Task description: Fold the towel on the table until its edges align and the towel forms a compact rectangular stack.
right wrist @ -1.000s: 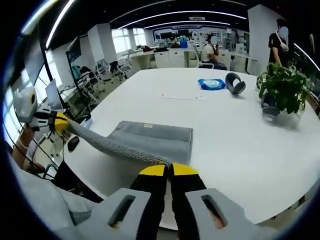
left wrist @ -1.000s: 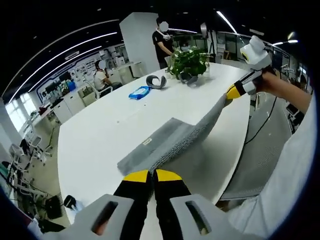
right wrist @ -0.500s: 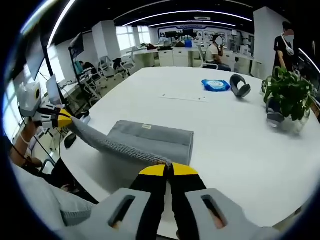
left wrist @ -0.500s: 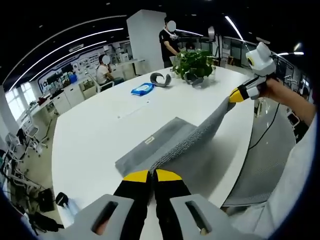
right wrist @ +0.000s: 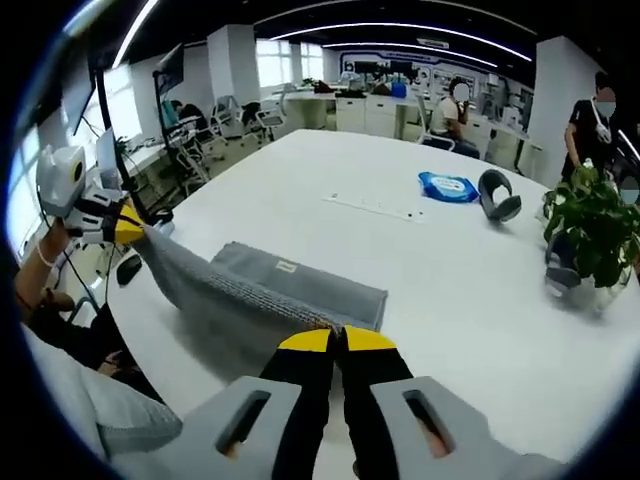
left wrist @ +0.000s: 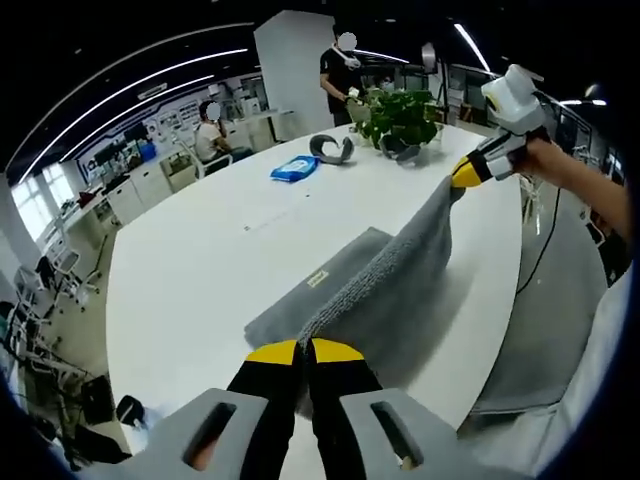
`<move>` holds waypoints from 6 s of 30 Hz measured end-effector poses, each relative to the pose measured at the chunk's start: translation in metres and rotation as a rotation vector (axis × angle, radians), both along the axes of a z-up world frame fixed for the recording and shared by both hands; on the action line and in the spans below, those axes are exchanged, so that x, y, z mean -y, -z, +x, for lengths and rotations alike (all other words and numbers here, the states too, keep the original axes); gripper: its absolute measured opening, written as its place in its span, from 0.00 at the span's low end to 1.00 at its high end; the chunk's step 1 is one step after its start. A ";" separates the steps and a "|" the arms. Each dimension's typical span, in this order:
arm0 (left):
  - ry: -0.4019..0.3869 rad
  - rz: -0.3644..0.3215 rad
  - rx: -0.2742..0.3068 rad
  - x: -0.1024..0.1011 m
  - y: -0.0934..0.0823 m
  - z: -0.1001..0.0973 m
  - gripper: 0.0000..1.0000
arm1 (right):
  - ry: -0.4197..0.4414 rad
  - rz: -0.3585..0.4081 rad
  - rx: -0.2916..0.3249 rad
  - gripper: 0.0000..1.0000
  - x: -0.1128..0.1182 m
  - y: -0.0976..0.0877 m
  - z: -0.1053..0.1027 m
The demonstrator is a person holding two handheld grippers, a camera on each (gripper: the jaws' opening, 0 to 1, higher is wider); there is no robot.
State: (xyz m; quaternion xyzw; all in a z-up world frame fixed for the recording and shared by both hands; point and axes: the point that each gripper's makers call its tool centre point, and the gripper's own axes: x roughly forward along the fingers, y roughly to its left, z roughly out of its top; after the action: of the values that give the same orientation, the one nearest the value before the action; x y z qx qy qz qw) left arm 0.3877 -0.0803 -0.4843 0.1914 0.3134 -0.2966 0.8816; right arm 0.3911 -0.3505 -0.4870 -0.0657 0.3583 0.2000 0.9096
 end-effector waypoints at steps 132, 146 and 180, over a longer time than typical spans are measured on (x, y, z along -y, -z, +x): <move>-0.010 0.181 -0.318 0.048 0.172 0.036 0.01 | -0.147 -0.191 -0.311 0.00 0.023 0.173 -0.010; -0.039 0.170 -0.339 0.087 0.172 -0.004 0.01 | -0.207 -0.262 -0.314 0.00 0.065 0.174 -0.015; -0.162 0.109 -0.295 0.128 0.172 -0.030 0.01 | -0.247 -0.281 -0.355 0.00 0.102 0.174 0.014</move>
State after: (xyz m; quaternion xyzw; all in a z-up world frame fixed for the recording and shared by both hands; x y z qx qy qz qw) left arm 0.3576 -0.2079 -0.6559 0.1675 0.4696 -0.2319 0.8352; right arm 0.4051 -0.4528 -0.6608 -0.1984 0.5260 0.2662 0.7830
